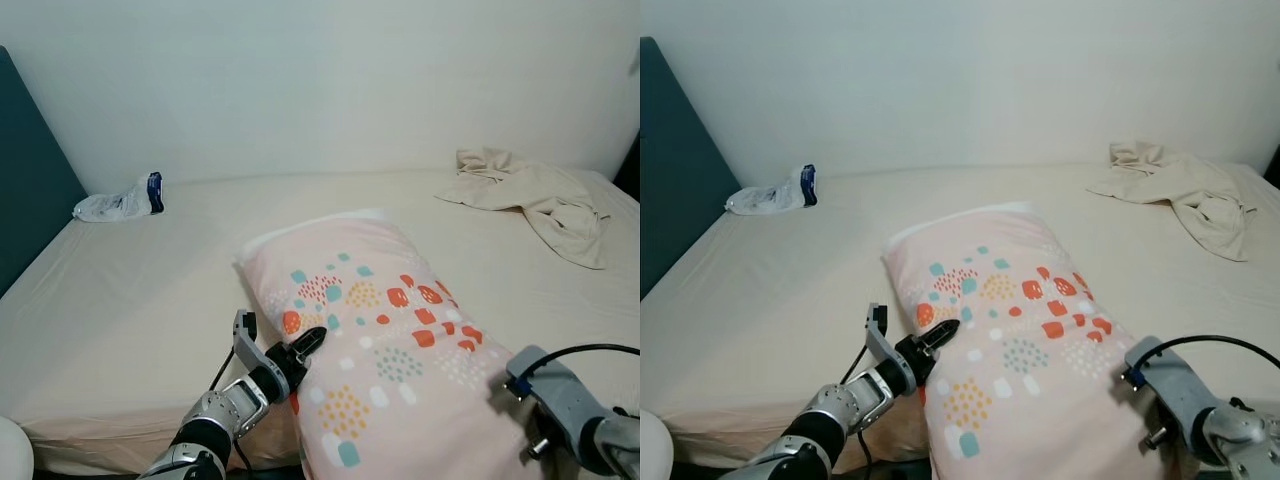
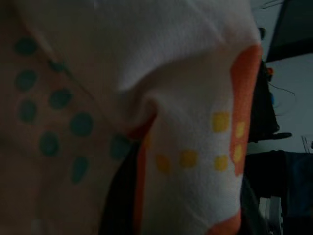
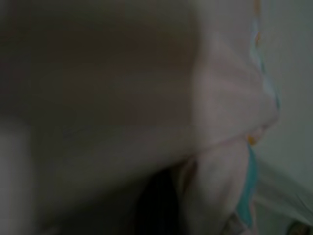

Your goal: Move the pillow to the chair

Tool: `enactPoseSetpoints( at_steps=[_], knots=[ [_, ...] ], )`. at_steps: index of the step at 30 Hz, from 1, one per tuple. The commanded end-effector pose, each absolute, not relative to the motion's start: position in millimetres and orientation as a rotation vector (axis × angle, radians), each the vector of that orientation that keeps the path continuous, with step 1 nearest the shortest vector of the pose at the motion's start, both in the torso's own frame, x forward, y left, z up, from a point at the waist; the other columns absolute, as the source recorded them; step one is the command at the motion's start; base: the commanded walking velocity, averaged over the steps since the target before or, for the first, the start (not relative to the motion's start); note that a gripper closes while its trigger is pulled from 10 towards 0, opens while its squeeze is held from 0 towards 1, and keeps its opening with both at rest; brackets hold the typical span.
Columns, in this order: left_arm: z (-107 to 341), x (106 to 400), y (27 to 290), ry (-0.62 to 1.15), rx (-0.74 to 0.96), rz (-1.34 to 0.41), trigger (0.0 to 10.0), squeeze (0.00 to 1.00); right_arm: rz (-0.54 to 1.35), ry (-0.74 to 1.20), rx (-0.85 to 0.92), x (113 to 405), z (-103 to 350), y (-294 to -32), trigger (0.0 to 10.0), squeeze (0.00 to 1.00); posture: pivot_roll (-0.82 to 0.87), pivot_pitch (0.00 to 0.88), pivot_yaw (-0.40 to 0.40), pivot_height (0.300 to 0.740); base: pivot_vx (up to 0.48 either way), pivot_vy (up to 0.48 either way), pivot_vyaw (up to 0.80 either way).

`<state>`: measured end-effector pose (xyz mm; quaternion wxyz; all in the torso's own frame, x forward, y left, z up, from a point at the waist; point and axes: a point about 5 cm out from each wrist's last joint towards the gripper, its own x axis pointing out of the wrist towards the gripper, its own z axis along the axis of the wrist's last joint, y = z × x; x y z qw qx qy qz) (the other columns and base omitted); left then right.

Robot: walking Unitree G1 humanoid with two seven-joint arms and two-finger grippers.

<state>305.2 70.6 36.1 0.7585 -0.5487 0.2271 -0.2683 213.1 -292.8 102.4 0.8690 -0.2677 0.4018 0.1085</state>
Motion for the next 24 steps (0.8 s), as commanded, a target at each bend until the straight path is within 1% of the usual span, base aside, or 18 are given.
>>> enactPoseSetpoints(
  at_steps=[1, 2, 4, 5, 6, 7, 8, 10, 11, 12, 13, 14, 15, 17, 18, 19, 20, 24],
  knots=[
    [51, 313, 65, 0.450, -1.190, -0.667, 0.0, 0.00, 0.236, 0.714, -0.503, 229, 114, -283, 4.2, 0.00, -0.11, 0.000, 0.076, 0.583, 0.000, 0.000, 0.00],
    [55, 315, 66, 0.431, -1.190, -0.685, 0.0, 0.00, 0.238, 0.687, -0.453, 232, 116, -279, 10.0, 0.00, -0.11, 0.000, 0.075, 0.583, 0.000, 0.000, 0.00],
    [61, 319, 67, 0.402, -1.189, -0.708, 0.0, 0.00, 0.238, 0.632, -0.357, 238, 121, -275, 10.0, 0.00, -0.11, 0.000, 0.069, 0.583, 0.000, 0.000, 0.00],
    [61, 319, 67, 0.402, -1.189, -0.708, 0.0, 0.00, 0.238, 0.632, -0.357, 238, 121, -275, 10.0, 0.00, -0.11, 0.000, 0.069, 0.583, 0.000, 0.000, 0.00],
    [64, 320, 67, 0.392, -1.189, -0.715, 0.0, 0.00, 0.236, 0.607, -0.317, 240, 123, -274, 10.0, 0.22, -0.11, 0.000, 0.069, 0.583, 0.000, 0.000, 0.00],
    [68, 321, 67, 0.372, -1.190, -0.735, 0.0, 0.00, 0.263, 0.581, -0.275, 242, 126, -271, 10.0, 1.00, -0.11, 0.000, 0.066, 0.583, 0.000, 0.000, 0.00],
    [68, 321, 67, 0.372, -1.190, -0.735, 0.0, 0.00, 0.263, 0.581, -0.275, 242, 126, -271, 10.0, 1.00, -0.11, 0.000, 0.066, 0.583, 0.000, 0.000, 0.00],
    [77, 324, 67, 0.330, -1.192, -0.786, 0.0, 0.00, 0.363, 0.529, -0.186, 242, 134, -262, 10.0, 1.00, -0.11, 0.000, 0.061, 0.583, 0.000, 0.000, 0.00],
    [82, 324, 67, 0.307, -1.192, -0.817, 0.0, 0.00, 0.436, 0.487, -0.140, 241, 140, -255, 10.0, 1.00, -0.11, 0.000, 0.053, 0.583, 0.000, 0.000, 0.00],
    [90, 324, 68, 0.266, -1.183, -0.883, 0.0, 0.00, 0.580, 0.383, -0.078, 238, 155, -243, 10.0, 1.00, -0.11, 0.000, 0.049, 0.583, 0.000, 0.000, 0.00],
    [90, 324, 68, 0.266, -1.183, -0.883, 0.0, 0.00, 0.580, 0.383, -0.078, 238, 155, -243, 10.0, 1.00, -0.11, 0.000, 0.049, 0.583, 0.000, 0.000, 0.00],
    [98, 323, 69, 0.228, -1.177, -0.947, 0.0, 0.00, 0.757, 0.267, -0.030, 228, 172, -229, 10.0, 1.00, -0.11, 0.000, 0.043, 0.583, 0.000, 0.000, 0.00],
    [98, 323, 69, 0.228, -1.177, -0.947, 0.0, 0.00, 0.757, 0.267, -0.030, 228, 172, -229, 10.0, 1.00, -0.11, 0.000, 0.043, 0.583, 0.000, 0.000, 0.00],
    [106, 322, 71, 0.192, -1.166, -1.003, 0.0, 0.00, 0.897, 0.144, 0.065, 219, 192, -219, 10.0, 1.00, -0.11, 0.000, 0.035, 0.583, 0.000, 0.000, 0.00],
    [106, 322, 71, 0.192, -1.166, -1.003, 0.0, 0.00, 0.897, 0.144, 0.065, 219, 192, -219, 10.0, 1.00, -0.11, 0.000, 0.035, 0.583, 0.000, 0.000, 0.00],
    [109, 321, 73, 0.177, -1.162, -1.025, 0.0, 0.00, 0.936, 0.094, 0.113, 217, 200, -217, 10.0, 1.00, -0.11, 0.000, 0.035, 0.583, 0.000, 0.000, 0.00],
    [117, 319, 75, 0.137, -1.142, -1.077, 0.0, 0.00, 1.002, -0.011, 0.190, 214, 214, -215, 10.0, 1.00, -0.11, 0.000, 0.027, 0.583, 0.000, 0.000, 0.00],
    [123, 317, 77, 0.105, -1.124, -1.113, 0.0, 0.00, 1.046, -0.118, 0.257, 215, 227, -213, 10.0, 1.00, -0.10, 0.000, 0.023, 0.583, 0.000, 0.000, 0.00]
  ],
)
